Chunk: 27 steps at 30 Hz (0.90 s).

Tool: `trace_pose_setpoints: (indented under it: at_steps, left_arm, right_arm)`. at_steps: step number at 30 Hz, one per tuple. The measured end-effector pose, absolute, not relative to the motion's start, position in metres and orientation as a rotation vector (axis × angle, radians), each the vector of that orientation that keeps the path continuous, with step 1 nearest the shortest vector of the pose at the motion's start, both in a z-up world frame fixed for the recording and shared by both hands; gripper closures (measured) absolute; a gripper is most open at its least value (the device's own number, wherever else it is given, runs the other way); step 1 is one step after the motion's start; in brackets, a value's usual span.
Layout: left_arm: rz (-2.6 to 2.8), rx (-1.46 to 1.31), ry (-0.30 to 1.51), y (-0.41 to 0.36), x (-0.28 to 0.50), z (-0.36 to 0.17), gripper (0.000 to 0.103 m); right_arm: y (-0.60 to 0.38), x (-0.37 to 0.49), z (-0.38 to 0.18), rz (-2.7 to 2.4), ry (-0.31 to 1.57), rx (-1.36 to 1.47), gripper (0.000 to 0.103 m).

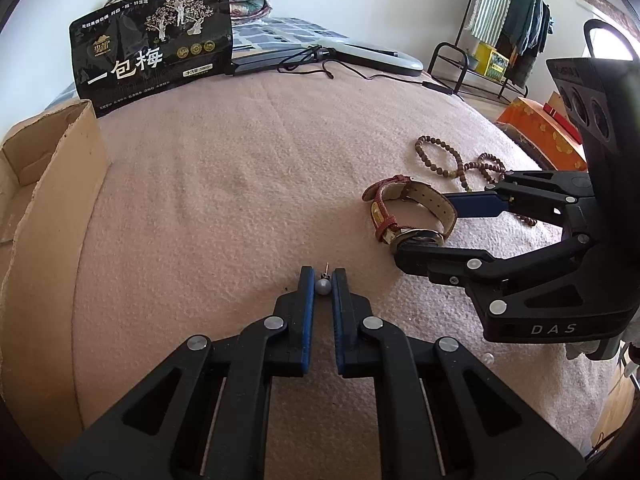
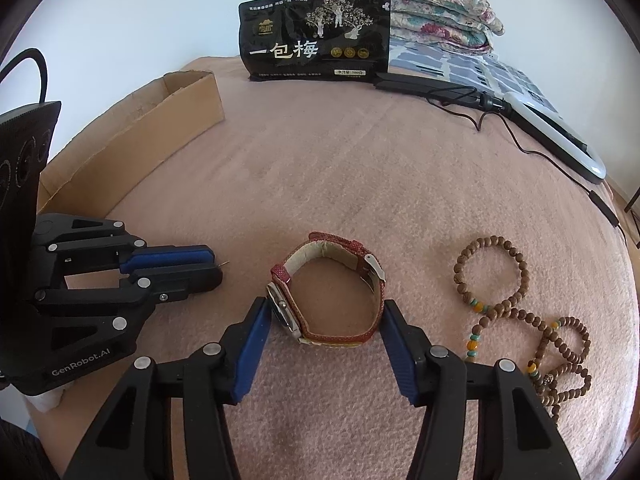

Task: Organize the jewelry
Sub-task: 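Close the left tool on the pearl earring while the right tool grasps the watch, then carry the earring in the left tool while the right tool carries the watch over the box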

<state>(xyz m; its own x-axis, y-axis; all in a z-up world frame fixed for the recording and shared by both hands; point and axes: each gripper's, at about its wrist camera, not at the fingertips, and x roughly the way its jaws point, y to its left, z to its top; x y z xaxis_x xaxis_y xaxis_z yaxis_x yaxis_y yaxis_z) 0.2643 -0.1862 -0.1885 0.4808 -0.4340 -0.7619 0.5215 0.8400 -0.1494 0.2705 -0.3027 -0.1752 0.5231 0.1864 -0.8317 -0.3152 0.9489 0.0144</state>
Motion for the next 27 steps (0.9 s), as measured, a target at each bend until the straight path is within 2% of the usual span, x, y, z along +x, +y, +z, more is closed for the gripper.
trace_pose_setpoints:
  at_steps: [27]
  left_arm:
    - [-0.574, 0.062, 0.786, -0.157, 0.229, -0.125, 0.097]
  right_arm:
    - [-0.308, 0.23, -0.116, 0.256, 0.904, -0.13, 0.046]
